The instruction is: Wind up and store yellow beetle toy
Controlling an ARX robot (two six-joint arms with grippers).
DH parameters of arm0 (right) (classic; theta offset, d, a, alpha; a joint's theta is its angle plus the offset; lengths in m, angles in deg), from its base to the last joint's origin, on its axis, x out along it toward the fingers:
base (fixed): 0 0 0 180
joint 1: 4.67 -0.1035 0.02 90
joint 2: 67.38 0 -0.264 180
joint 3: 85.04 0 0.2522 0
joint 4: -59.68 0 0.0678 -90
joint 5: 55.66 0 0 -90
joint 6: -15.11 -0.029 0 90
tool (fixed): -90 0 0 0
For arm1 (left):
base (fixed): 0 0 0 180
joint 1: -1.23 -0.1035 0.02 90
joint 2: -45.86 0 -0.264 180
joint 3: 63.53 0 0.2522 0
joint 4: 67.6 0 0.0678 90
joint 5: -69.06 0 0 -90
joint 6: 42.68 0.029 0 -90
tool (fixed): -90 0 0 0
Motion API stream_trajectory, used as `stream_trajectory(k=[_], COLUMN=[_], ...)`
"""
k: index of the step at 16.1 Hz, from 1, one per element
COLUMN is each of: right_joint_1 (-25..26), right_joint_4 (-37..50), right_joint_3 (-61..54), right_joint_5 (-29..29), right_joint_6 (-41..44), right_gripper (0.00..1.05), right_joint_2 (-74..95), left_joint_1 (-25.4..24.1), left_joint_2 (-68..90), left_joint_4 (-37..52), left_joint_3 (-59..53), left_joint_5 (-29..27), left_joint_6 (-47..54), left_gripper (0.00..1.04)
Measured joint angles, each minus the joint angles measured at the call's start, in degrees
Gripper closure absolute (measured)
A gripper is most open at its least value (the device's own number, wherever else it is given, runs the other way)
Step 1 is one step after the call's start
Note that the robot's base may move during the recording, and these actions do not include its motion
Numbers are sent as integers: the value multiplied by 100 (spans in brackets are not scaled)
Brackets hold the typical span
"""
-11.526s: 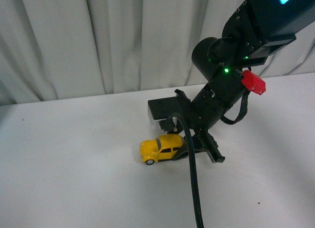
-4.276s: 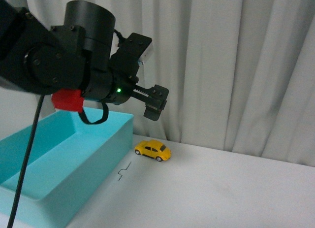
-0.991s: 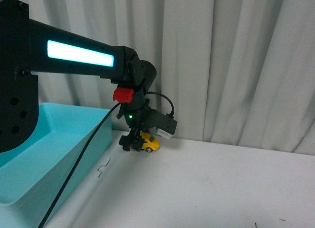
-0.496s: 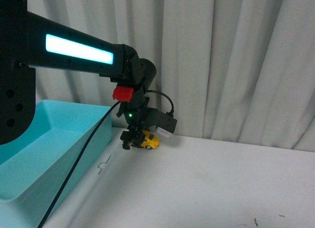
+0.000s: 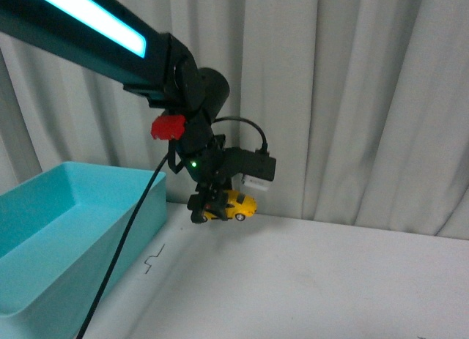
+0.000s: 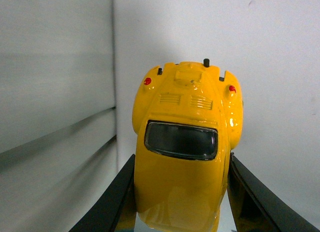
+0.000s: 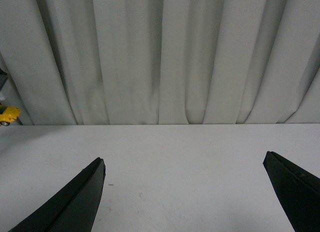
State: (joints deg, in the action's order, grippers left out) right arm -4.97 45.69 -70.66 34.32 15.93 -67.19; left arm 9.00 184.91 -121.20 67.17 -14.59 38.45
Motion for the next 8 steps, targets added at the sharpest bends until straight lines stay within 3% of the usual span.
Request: stream_trajectory(k=[5,8], right_joint_1=[0,0], right_joint_4=[0,0], right_joint_3=[0,0], right_joint_5=[-2,0], right_joint_6=[0,0], right_gripper=[7,7], right_joint_2=[0,0], left_joint_1=[63,17], left_joint_2=[-2358,-3342], left_joint_4=[332,280], left_joint_3=[-2708,-3692], left_joint_5=[387,608], left_joint_6=[-122,-120], left_gripper=[64,64])
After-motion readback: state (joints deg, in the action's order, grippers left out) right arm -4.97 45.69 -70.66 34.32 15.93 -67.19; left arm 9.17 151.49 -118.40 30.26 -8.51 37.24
